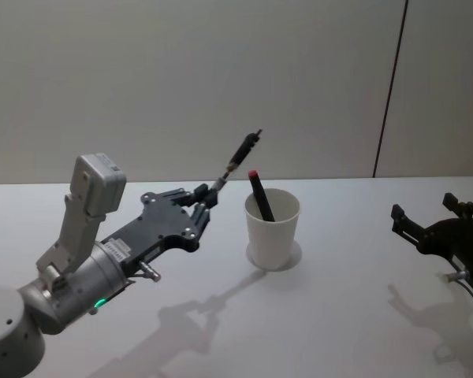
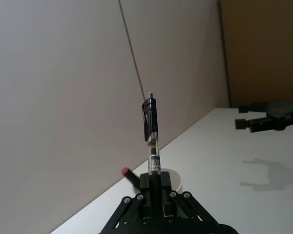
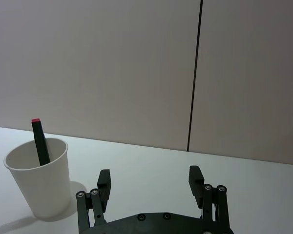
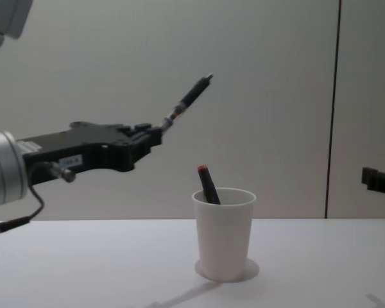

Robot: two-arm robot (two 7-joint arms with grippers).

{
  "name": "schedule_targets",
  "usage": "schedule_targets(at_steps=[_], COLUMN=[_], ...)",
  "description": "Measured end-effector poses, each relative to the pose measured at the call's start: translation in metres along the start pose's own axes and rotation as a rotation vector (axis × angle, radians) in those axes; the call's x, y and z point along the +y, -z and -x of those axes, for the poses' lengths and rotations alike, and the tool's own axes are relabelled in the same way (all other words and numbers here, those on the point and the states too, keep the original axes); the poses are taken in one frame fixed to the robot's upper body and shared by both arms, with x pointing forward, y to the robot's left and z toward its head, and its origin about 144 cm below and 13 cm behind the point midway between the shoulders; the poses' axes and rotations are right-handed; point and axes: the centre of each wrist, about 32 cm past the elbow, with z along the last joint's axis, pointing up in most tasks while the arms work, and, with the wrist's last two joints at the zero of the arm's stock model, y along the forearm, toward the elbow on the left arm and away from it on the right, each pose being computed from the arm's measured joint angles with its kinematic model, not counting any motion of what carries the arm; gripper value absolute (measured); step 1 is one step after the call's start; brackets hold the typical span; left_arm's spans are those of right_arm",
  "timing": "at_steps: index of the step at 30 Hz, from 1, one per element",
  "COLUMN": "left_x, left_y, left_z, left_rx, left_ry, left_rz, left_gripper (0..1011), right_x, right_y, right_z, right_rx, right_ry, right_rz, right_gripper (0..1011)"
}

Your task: Place the pen into the pen holder.

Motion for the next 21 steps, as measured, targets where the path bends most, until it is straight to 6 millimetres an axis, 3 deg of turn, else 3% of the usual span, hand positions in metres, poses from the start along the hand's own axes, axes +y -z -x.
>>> schedule_targets(at_steps=[21], left_x=[-0.032], left_y=[0.004], left_z=[0.012], left_rx=[0.046], left_ry=[0.197], left_rz=[0.048], left_gripper=[131], right_x=[0.0], right_y=[0.0], right_z=[0.0], right_rx=[0.0], right_ry=[0.0], right_rz=[0.0], right_gripper=[1002])
